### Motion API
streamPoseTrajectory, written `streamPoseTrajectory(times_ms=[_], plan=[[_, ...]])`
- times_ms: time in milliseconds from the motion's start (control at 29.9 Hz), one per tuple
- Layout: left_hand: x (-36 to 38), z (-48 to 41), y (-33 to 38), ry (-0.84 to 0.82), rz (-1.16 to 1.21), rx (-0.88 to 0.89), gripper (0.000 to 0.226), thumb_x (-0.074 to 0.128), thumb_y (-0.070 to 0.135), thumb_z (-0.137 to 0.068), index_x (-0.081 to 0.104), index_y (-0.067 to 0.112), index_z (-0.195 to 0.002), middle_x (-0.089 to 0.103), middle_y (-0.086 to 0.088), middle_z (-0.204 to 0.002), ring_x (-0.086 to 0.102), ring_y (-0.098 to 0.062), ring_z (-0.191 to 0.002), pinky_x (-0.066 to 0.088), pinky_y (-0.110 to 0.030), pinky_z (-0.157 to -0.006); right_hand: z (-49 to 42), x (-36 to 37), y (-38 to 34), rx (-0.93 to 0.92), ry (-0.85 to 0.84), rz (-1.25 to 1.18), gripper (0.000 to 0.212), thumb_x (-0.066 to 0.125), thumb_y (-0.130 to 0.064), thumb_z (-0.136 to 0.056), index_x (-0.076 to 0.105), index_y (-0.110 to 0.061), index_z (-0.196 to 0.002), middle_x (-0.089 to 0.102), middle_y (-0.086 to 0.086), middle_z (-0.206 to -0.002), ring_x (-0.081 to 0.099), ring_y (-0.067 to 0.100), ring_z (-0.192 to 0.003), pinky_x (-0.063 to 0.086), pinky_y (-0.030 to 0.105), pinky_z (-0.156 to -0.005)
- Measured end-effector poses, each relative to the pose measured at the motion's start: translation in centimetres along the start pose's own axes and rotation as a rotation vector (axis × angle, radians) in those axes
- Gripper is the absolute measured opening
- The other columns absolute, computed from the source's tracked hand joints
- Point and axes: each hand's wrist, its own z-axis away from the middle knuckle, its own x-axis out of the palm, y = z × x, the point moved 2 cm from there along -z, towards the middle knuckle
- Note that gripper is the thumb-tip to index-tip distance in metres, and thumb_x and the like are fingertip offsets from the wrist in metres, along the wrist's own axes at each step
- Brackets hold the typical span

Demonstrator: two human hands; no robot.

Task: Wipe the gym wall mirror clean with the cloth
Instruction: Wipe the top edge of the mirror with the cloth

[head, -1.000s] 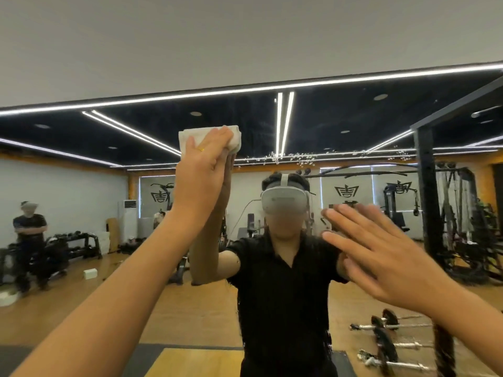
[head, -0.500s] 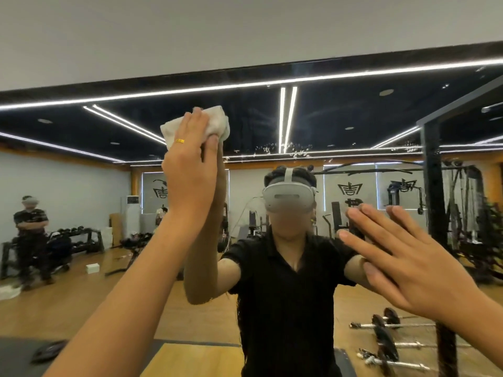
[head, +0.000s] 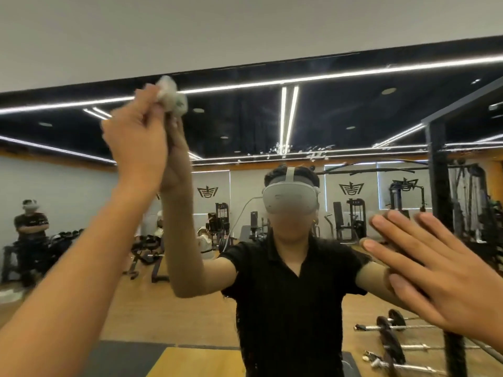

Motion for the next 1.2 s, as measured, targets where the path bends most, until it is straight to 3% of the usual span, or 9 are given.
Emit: streamPoseTrajectory(times_ms=[134,234,334,435,535,635,836,970,1204], plan=[[-0.7,-2.7,-1.2,0.116,-0.047,-0.156,0.024,0.055,0.039,-0.102,0.076,0.030,-0.108,0.073,0.011,-0.097,0.068,0.000,-0.092,0.056,-0.031,-0.096,0.0,0.0,0.0,0.008,-0.021,-0.007,0.060,0.046,-0.035,-0.100,0.038,-0.020,-0.158,0.031,0.012,-0.167,0.028,0.032,-0.155,0.024,0.059,-0.123],[0.3,-1.2,2.4,0.050,-0.047,-0.120,0.021,0.054,0.035,-0.104,0.073,0.030,-0.112,0.066,0.016,-0.088,0.061,0.004,-0.080,0.049,-0.011,-0.087,0.2,0.1,0.1,-0.005,-0.034,-0.009,0.061,0.048,-0.035,-0.099,0.039,-0.021,-0.158,0.029,0.012,-0.168,0.026,0.031,-0.156,0.021,0.056,-0.125],[3.0,2.0,7.1,-0.133,-0.024,0.106,0.025,0.053,0.027,-0.108,0.071,0.020,-0.125,0.065,0.002,-0.093,0.056,0.002,-0.075,0.041,-0.001,-0.073,0.2,0.1,0.1,-0.006,-0.024,-0.008,0.060,0.049,-0.035,-0.099,0.044,-0.020,-0.156,0.029,0.012,-0.168,0.025,0.030,-0.156,0.021,0.056,-0.124],[5.5,2.7,9.3,-0.164,0.067,0.147,0.027,0.056,0.020,-0.107,0.070,0.019,-0.130,0.072,-0.004,-0.117,0.064,-0.006,-0.107,0.046,-0.007,-0.095,0.2,0.0,0.2,-0.006,-0.021,-0.015,0.057,0.047,-0.035,-0.100,0.045,-0.020,-0.155,0.029,0.012,-0.167,0.024,0.030,-0.156,0.020,0.055,-0.125],[6.6,0.9,9.5,-0.136,0.111,0.097,0.024,0.058,0.025,-0.105,0.075,0.026,-0.123,0.076,0.003,-0.111,0.070,-0.009,-0.104,0.055,-0.026,-0.097,0.2,0.0,0.1,-0.003,-0.029,-0.019,0.056,0.047,-0.036,-0.101,0.046,-0.020,-0.155,0.030,0.013,-0.167,0.024,0.030,-0.157,0.022,0.056,-0.124],[6.9,-0.4,9.8,-0.148,0.148,0.080,0.022,0.061,0.024,-0.103,0.074,0.032,-0.119,0.074,0.011,-0.108,0.070,-0.002,-0.101,0.053,-0.020,-0.097,0.3,-0.1,0.1,-0.001,-0.027,-0.035,0.056,0.047,-0.035,-0.101,0.046,-0.020,-0.155,0.030,0.012,-0.167,0.024,0.029,-0.156,0.023,0.056,-0.123],[5.6,3.6,10.1,-0.190,0.068,0.133,0.027,0.058,0.019,-0.105,0.072,0.017,-0.128,0.070,0.001,-0.112,0.064,-0.007,-0.102,0.045,-0.006,-0.091,0.2,-0.1,0.0,0.009,0.004,-0.047,0.055,0.049,-0.033,-0.101,0.048,-0.019,-0.154,0.032,0.012,-0.166,0.027,0.029,-0.156,0.027,0.057,-0.121],[4.3,7.7,9.5,-0.213,0.025,0.225,0.029,0.055,0.020,-0.108,0.069,0.013,-0.132,0.072,-0.008,-0.118,0.066,-0.014,-0.106,0.054,-0.021,-0.095,0.2,-0.1,0.0,0.011,-0.006,-0.049,0.054,0.049,-0.032,-0.101,0.048,-0.017,-0.154,0.032,0.013,-0.166,0.027,0.030,-0.155,0.028,0.058,-0.121],[8.4,0.6,11.4,-0.147,0.055,0.273,0.025,0.053,0.020,-0.107,0.076,0.015,-0.115,0.072,0.000,-0.099,0.068,-0.008,-0.095,0.045,-0.006,-0.085,0.3,-0.1,-0.1,0.009,0.005,-0.050,0.055,0.050,-0.031,-0.101,0.047,-0.017,-0.154,0.031,0.013,-0.166,0.027,0.031,-0.155,0.029,0.059,-0.121]])
